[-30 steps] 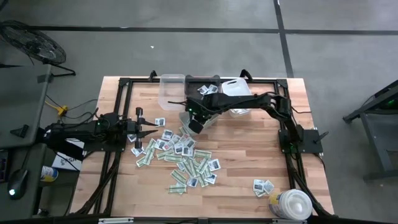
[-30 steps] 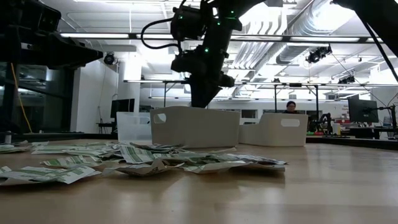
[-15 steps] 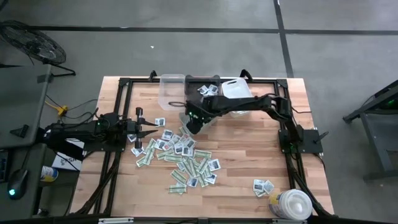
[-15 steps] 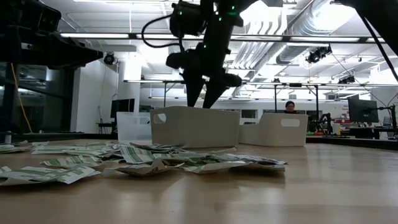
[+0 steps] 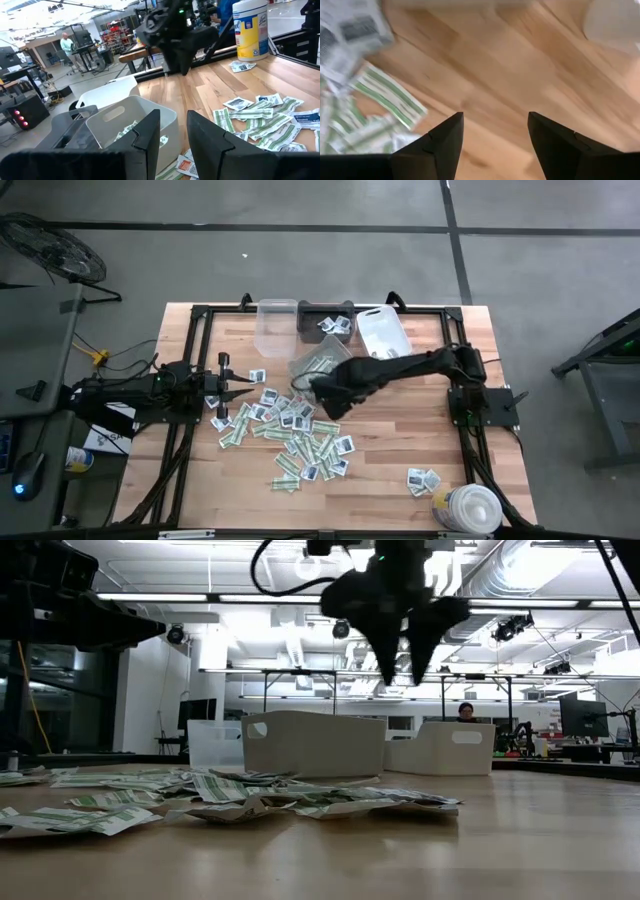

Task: Pick & Place First Aid Supplies
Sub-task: Put the towelette pack into the black bin

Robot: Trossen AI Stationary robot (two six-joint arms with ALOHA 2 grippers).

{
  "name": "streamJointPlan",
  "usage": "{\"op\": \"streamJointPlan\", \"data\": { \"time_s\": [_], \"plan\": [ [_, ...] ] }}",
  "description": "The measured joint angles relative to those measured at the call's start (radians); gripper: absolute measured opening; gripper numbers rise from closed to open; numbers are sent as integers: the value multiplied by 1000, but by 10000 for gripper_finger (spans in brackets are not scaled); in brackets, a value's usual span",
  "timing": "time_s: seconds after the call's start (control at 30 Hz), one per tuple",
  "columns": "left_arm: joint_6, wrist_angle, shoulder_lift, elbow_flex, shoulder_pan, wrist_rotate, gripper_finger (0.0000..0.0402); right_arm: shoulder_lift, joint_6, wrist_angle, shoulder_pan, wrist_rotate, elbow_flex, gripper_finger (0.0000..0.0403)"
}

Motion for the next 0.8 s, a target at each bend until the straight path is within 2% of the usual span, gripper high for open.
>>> {"op": "streamJointPlan", "data": {
  "time_s": [0.17, 0.43, 0.6, 0.8],
  "plan": [
    [0, 0, 0, 0, 0, 0, 96, -2, 116, -85, 51, -14, 0, 215],
    [0, 0, 0, 0, 0, 0, 96, -2, 232, -116, 137, -91, -3, 215],
    [0, 0, 0, 0, 0, 0, 96, -39, 298, 20, 189, -180, -139, 215],
    [0, 0, 0, 0, 0, 0, 96, -94, 452, 163, 273, -265, -296, 215]
  ]
}}
